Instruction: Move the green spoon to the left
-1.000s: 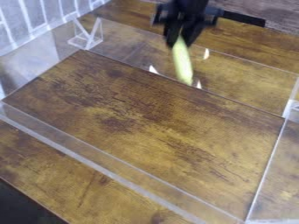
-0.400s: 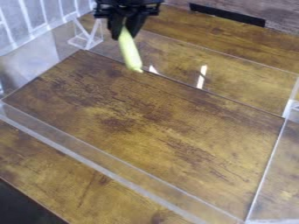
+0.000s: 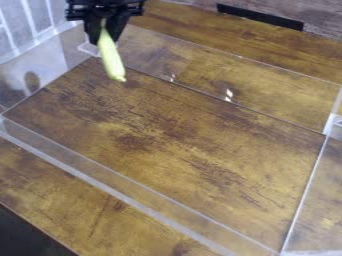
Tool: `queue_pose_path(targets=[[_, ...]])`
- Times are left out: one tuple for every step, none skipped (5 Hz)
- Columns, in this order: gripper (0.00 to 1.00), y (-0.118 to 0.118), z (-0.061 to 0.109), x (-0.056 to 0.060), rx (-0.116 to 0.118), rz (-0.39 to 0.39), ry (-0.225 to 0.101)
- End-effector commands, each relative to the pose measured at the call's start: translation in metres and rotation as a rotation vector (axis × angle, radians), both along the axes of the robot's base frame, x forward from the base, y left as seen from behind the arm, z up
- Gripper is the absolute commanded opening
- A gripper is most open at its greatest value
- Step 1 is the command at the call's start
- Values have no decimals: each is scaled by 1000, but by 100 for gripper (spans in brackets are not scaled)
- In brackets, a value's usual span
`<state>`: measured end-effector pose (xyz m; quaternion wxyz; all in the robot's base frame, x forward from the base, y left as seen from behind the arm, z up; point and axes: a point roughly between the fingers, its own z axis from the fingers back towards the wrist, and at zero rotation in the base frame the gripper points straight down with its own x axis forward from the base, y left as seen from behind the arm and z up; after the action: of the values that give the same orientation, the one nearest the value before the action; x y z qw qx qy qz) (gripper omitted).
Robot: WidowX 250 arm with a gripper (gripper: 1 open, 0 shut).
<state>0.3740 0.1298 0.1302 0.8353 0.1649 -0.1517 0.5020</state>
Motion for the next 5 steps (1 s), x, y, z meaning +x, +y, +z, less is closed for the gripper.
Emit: queue_pose_path(targets=[[0, 20, 21, -11, 35, 4, -72], [0, 27, 11, -10, 37, -21, -56], [0, 30, 6, -9, 32, -43, -41], [0, 35, 0, -7, 27, -63, -26], [0, 37, -3, -5, 18, -82, -11]])
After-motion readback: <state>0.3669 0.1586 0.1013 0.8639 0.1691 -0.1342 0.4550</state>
